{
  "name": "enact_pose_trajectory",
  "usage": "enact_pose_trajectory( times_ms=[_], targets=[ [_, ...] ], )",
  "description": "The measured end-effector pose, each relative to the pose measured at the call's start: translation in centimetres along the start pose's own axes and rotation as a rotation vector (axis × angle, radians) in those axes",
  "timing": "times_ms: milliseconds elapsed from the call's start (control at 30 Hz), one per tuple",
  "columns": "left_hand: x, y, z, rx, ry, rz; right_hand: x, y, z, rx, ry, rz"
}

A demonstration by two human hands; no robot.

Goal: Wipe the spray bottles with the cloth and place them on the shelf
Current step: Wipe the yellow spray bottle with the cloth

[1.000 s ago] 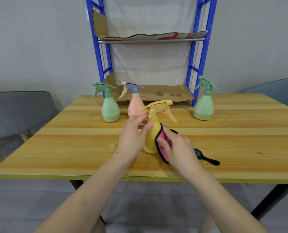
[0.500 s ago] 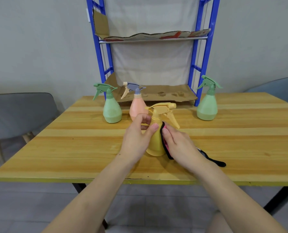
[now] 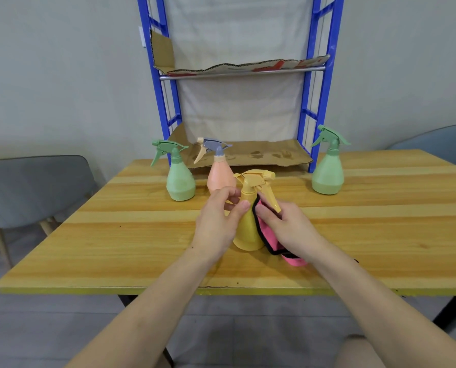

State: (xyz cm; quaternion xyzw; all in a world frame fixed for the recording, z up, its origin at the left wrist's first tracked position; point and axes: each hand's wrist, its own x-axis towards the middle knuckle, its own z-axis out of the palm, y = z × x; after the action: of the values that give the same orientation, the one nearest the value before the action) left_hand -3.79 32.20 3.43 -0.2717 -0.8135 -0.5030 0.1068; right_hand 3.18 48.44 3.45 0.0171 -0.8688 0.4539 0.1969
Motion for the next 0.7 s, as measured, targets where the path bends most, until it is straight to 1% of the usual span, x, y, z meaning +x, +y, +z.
enact_pose_trajectory(
  times_ms=[67, 167, 267, 333, 400, 500, 567, 700],
  targets=[
    [0.0, 0.0, 0.1, -0.003, 0.005, -0.006, 0.3, -0.1, -0.4, -0.066, -0.051, 0.028],
    [0.0, 0.1, 0.0, -0.018, 0.007, -0.029, 0.3, 0.0, -0.6, -0.047, -0.101, 0.014],
    [-0.4, 0.1, -0.3, -0.112, 0.011, -0.074, -0.3, 0.9, -0.1, 0.114, -0.100, 0.009],
    [-0.8, -0.1, -0.4, -0.182, -0.004, -0.092, -0.6, 1.1, 0.4, 0.247, -0.042, 0.006],
    [-1.1, -0.3, -0.3, -0.200, -0.022, -0.077, -0.8, 1.0, 0.5, 0.318, 0.016, 0.007],
    [-1.2, -0.4, 0.2, -0.135, 0.007, -0.022, -0.3, 0.6, 0.3, 0.212, 0.079, -0.015],
    [-1.1, -0.4, 0.3, -0.107, 0.028, -0.016, 0.0, 0.3, 0.3, 0.152, 0.044, -0.028],
    [-0.8, -0.8, 0.0, -0.113, 0.018, -0.018, 0.6, 0.3, 0.5, 0.051, -0.034, 0.000]
  ],
)
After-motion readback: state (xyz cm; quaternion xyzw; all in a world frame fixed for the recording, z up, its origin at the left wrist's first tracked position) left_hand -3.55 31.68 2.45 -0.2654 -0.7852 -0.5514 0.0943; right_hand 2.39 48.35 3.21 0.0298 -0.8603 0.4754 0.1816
